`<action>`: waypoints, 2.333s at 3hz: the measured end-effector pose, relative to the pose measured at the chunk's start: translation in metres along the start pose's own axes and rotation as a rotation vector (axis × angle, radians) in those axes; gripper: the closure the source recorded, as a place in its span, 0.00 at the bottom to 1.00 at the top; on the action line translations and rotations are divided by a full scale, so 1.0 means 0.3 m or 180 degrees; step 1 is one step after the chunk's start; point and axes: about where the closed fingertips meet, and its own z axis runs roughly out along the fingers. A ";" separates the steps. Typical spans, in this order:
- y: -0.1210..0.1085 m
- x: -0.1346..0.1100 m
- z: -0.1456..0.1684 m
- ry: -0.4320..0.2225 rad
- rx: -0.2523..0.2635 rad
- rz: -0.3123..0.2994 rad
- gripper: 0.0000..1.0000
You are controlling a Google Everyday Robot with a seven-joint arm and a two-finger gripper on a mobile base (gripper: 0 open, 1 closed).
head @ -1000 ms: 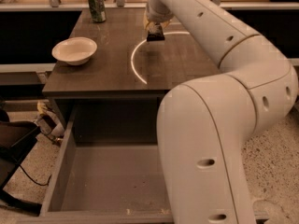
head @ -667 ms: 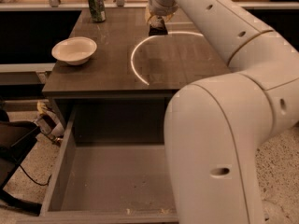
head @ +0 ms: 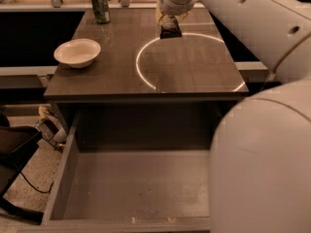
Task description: Place rxbar chocolate into top drawer
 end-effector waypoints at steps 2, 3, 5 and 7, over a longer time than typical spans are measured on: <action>-0.011 0.230 -0.206 0.0085 0.0083 0.0031 1.00; 0.004 0.350 -0.303 0.0118 -0.0014 -0.0025 1.00; -0.016 0.585 -0.408 0.0145 -0.0412 -0.0126 1.00; -0.003 0.672 -0.400 0.0136 -0.0634 -0.0211 1.00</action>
Offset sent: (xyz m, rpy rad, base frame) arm -0.1359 -0.0314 -0.0028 -0.0151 0.0334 -0.0271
